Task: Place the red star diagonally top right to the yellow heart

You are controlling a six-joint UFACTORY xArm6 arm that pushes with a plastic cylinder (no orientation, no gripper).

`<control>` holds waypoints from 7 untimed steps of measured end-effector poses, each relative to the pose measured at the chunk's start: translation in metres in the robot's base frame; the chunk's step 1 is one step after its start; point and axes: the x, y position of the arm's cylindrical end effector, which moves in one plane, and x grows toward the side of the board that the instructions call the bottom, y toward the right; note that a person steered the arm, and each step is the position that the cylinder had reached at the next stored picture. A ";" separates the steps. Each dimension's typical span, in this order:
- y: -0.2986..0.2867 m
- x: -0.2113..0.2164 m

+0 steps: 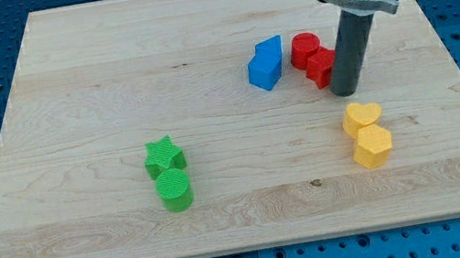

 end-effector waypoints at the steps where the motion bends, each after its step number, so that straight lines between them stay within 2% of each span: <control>1: 0.036 0.000; 3: 0.046 -0.053; 7: -0.010 -0.055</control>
